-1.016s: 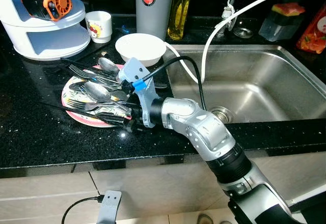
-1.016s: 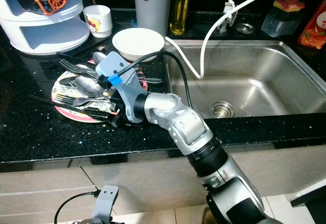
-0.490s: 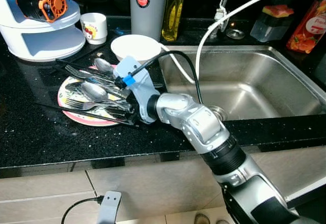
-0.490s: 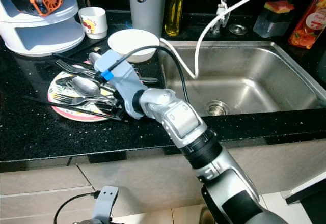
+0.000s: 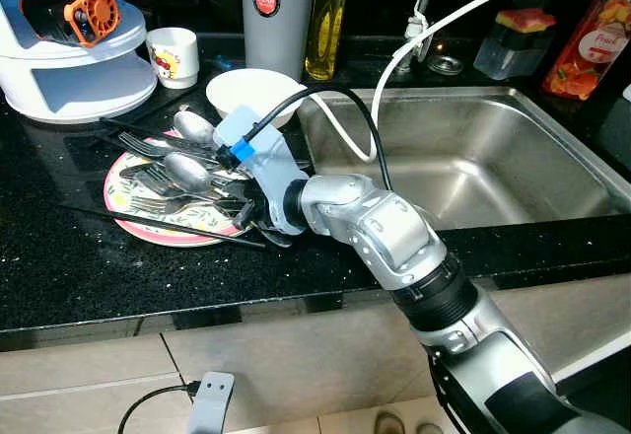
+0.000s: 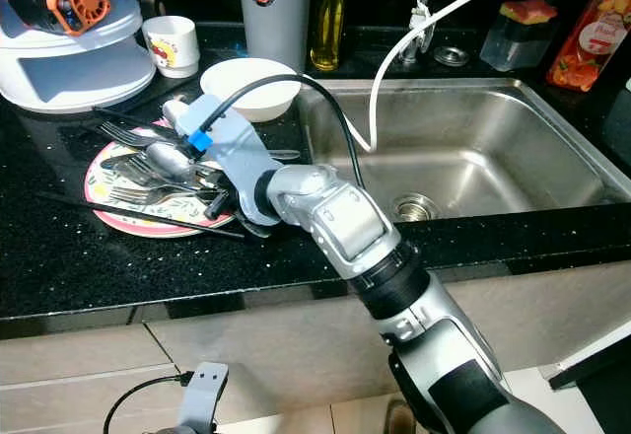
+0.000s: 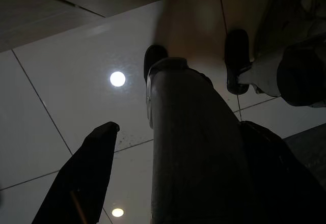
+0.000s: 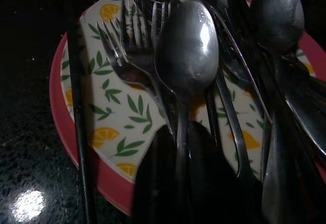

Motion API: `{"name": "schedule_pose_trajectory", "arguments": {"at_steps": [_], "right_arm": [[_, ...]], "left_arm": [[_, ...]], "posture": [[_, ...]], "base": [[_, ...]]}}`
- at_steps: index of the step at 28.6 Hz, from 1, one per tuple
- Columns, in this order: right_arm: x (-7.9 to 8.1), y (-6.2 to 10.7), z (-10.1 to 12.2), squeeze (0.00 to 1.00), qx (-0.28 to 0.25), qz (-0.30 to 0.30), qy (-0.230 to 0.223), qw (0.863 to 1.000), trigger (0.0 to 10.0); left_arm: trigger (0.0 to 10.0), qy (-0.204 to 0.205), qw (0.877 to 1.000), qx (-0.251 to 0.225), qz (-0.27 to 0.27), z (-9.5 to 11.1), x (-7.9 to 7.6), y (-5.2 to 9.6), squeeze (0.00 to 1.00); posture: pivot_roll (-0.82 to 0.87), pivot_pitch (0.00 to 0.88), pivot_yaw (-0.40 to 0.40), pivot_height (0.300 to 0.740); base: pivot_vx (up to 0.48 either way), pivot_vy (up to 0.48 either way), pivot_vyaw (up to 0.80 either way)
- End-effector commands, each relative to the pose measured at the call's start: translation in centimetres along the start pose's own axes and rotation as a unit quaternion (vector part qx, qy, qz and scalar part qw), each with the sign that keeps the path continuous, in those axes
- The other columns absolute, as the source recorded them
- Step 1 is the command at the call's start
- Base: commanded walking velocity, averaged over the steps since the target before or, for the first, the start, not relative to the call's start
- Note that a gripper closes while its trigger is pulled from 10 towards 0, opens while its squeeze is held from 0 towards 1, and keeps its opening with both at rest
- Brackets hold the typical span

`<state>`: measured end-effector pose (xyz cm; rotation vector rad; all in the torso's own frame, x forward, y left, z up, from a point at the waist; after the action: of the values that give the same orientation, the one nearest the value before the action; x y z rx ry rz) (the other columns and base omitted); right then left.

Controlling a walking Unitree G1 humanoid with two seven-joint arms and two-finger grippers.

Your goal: Kitchen organization

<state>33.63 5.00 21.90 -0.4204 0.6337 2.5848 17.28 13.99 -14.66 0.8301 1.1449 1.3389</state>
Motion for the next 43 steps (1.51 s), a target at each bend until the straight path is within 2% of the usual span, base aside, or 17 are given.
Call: {"name": "schedule_pose_trajectory", "arguments": {"at_steps": [1,7,8,12,15,17,21,25,29,36,38,40,43], "right_arm": [[0.1,-0.1,-1.1,0.00,0.019,0.007,-0.022,1.000,0.0],[0.2,-0.2,0.4,0.00,-0.021,0.014,-0.025,0.999,0.0],[0.3,-0.1,1.1,0.00,-0.043,0.022,-0.035,0.998,0.0],[0.2,0.0,1.5,0.00,-0.055,0.023,-0.040,0.997,0.0],[0.0,0.3,2.7,0.00,-0.091,0.024,-0.055,0.994,0.0],[0.1,0.9,4.4,0.00,-0.143,0.040,-0.068,0.987,1.1],[0.1,1.4,5.2,0.00,-0.170,0.051,-0.079,0.981,1.3],[-0.1,1.5,5.5,0.00,-0.180,0.047,-0.085,0.979,1.0],[-0.8,1.6,5.9,0.00,-0.202,0.036,-0.104,0.973,0.2],[-1.7,2.2,6.5,0.00,-0.234,0.028,-0.129,0.963,0.0],[-2.8,3.1,7.0,0.00,-0.266,0.013,-0.149,0.952,0.0],[-2.8,3.1,7.0,0.00,-0.266,0.013,-0.149,0.952,0.0],[-6.2,5.0,6.4,0.00,-0.303,-0.061,-0.171,0.935,1.4]], "left_arm": [[10.0,0.006,0.999,0.047,0.009,-3.0,0.4,-0.1,0.00],[10.0,0.006,0.999,0.047,0.009,-3.0,0.4,-0.1,0.00],[10.0,0.006,0.999,0.047,0.009,-3.0,0.4,-0.1,0.00],[10.0,0.006,0.999,0.047,0.009,-3.0,0.4,-0.1,0.00],[10.0,0.006,0.999,0.048,0.009,-3.1,0.4,-0.1,0.00],[10.0,0.006,0.999,0.048,0.009,-3.1,0.5,-0.1,0.00],[10.0,0.005,0.999,0.049,0.009,-3.1,0.5,-0.1,0.00],[10.0,0.005,0.999,0.049,0.008,-3.1,0.4,-0.1,0.00],[10.0,0.004,0.999,0.049,0.008,-3.1,0.4,-0.1,0.00],[10.0,0.003,0.999,0.049,0.007,-3.1,0.3,-0.1,0.00],[10.0,0.001,0.999,0.050,0.007,-3.2,0.3,-0.1,0.00],[10.0,0.001,0.999,0.050,0.007,-3.2,0.3,-0.1,0.00],[10.0,0.001,0.999,0.051,0.005,-3.3,0.2,-0.1,0.00]], "posture": [[0.04,0.059,-0.073,0.740],[0.04,0.059,-0.073,0.740],[0.04,0.063,-0.069,0.740],[0.04,0.065,-0.069,0.740],[0.04,0.067,-0.068,0.740],[0.04,0.068,-0.066,0.740],[0.04,0.069,-0.066,0.740],[0.04,0.072,-0.067,0.740],[0.04,0.072,-0.068,0.740],[0.03,0.070,-0.068,0.740],[0.03,0.068,-0.069,0.740],[0.03,0.068,-0.069,0.740],[0.02,0.064,-0.076,0.740]], "base": [[0.000,0.000,0.00],[0.000,0.000,0.00],[0.000,0.000,0.00],[0.000,0.000,0.00],[0.000,0.000,0.00],[0.000,0.000,0.00],[0.000,0.000,0.00],[0.000,0.000,0.00],[0.000,0.000,0.00],[0.000,0.000,0.00],[0.000,0.000,0.00],[0.000,0.000,0.00],[0.000,0.000,0.00]]}}
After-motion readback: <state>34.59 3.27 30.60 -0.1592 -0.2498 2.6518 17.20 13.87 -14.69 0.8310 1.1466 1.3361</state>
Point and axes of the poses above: a point about 5 cm out from each wrist's last joint towards the gripper, its own y axis pointing back from the gripper into the wrist, its own z axis along the axis of the wrist's last joint, x = y × z, the point moved 5 cm from there along -y, pointing out of the wrist towards the gripper, and after that the axes turned 15 degrees about y, right-handed, at the moved point
